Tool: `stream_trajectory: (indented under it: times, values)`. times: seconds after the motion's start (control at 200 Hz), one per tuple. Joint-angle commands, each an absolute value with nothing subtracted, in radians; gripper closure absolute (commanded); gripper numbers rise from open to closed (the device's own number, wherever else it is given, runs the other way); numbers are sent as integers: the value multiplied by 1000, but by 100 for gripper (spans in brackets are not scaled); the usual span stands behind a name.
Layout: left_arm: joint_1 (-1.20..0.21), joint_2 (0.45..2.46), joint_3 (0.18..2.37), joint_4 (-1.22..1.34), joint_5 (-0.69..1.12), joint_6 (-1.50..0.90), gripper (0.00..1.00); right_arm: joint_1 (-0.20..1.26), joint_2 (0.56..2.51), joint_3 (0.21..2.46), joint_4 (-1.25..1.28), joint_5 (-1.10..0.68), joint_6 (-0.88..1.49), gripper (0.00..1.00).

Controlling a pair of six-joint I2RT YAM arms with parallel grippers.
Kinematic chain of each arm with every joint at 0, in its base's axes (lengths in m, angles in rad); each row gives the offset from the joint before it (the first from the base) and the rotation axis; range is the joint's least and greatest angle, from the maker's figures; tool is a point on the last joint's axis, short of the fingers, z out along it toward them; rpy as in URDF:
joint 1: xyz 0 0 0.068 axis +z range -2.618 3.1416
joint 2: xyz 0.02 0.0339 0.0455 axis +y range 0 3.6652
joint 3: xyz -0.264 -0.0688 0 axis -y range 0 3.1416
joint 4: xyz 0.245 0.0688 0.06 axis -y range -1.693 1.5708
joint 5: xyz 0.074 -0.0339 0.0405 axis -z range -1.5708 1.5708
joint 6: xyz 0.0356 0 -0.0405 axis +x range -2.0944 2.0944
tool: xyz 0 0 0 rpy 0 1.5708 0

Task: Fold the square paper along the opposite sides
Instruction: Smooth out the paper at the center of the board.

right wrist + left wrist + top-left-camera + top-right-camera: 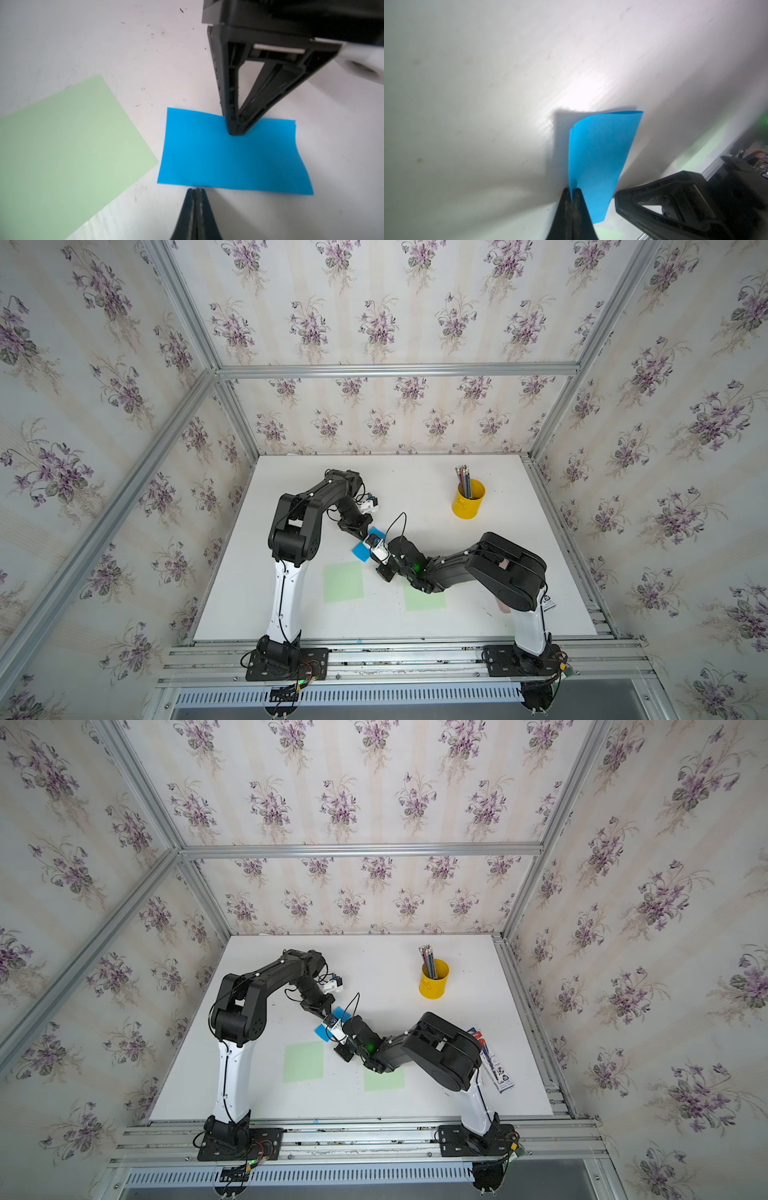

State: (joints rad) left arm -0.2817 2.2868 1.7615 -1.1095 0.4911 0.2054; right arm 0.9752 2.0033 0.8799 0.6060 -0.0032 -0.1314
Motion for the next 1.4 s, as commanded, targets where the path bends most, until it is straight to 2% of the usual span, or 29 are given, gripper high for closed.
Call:
stream_trajectory:
  times: [0.0,0.325,0.864,1.039,1.209,1.394]
  values:
    - [-282,2295,1765,-1084,450,201,100,975,1979,933,497,11,-152,100]
    - [-282,2292,1763,-1082,451,201,100,998,2081,1017,545,-51,-138,100]
    - [-282,2294,1772,-1083,447,192,100,1038,1986,828,529,17,-111,100]
    - [-282,2265,1743,-1063,482,164,100,922,1894,842,583,64,-130,100]
    - [-282,2244,1723,-1044,520,105,100,816,1985,924,637,54,-128,100]
    - [-284,2215,1672,-985,564,23,100,807,2055,1005,625,19,-95,100]
